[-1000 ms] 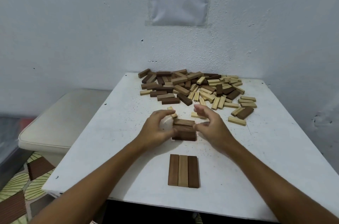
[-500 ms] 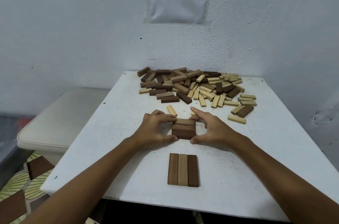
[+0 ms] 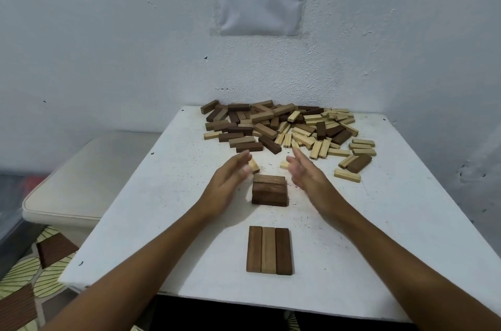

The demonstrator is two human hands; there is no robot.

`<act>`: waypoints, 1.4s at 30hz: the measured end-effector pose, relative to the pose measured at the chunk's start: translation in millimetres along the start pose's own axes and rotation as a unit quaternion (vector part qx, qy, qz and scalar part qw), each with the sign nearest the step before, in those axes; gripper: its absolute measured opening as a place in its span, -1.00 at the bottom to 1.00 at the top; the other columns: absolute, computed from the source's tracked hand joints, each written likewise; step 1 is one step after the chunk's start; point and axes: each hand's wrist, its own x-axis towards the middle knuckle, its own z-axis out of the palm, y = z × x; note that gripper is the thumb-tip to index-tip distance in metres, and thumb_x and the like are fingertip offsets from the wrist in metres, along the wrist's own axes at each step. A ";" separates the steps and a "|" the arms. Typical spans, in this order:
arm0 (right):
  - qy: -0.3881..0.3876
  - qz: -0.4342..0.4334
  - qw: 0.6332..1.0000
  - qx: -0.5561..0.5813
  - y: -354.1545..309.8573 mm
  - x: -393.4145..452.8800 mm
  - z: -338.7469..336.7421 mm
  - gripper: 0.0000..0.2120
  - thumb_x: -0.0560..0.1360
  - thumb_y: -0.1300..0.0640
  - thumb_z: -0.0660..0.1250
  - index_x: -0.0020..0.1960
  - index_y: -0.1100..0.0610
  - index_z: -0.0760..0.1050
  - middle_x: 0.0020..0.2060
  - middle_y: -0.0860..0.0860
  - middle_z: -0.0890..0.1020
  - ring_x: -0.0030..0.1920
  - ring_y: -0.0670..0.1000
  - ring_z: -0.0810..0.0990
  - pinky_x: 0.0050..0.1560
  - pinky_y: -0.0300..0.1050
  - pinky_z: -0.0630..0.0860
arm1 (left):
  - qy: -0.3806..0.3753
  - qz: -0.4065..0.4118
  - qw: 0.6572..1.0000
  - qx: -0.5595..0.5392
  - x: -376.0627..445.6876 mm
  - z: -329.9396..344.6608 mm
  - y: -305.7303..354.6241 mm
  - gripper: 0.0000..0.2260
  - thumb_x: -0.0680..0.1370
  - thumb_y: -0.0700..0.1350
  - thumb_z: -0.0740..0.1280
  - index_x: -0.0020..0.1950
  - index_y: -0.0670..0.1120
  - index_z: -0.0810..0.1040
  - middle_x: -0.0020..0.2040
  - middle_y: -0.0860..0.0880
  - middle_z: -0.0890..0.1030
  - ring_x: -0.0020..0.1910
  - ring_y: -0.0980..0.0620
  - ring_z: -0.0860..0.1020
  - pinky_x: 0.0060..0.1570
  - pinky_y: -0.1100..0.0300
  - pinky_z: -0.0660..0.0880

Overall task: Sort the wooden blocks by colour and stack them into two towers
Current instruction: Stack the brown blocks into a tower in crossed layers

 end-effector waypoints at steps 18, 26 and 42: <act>0.097 -0.017 0.979 0.178 -2.7 5.0 51.9 -0.23 0.44 -0.33 -0.06 0.57 -0.12 -0.18 0.55 -0.21 -0.10 0.42 -0.35 -0.05 0.42 -0.26 -0.08 | -0.040 -0.052 0.978 -0.196 -5.2 37.0 7.6 0.00 0.26 0.60 0.05 0.58 0.16 -0.13 0.59 0.15 -0.11 0.54 0.25 -0.08 0.54 0.09 -0.18; 0.093 -0.016 0.981 0.170 -2.9 3.8 53.7 -0.22 0.42 -0.36 -0.04 0.56 -0.15 -0.17 0.56 -0.21 -0.10 0.43 -0.33 -0.06 0.43 -0.23 -0.10 | -0.049 -0.046 0.983 -0.172 -4.7 39.0 5.1 -0.28 0.45 0.40 -0.14 0.57 0.20 -0.15 0.59 0.15 -0.14 0.53 0.27 -0.12 0.53 0.09 -0.22; -0.062 -0.034 0.965 -0.251 5.3 0.3 -19.3 -0.04 0.33 -0.02 0.56 0.53 -0.26 0.04 0.37 -0.11 0.39 0.32 -0.13 0.35 0.21 -0.19 0.38 | -0.078 0.022 0.947 0.312 4.4 -16.7 0.4 -0.22 0.23 0.24 0.47 0.43 0.20 0.34 0.31 0.04 0.34 0.30 0.01 0.28 0.27 0.03 0.40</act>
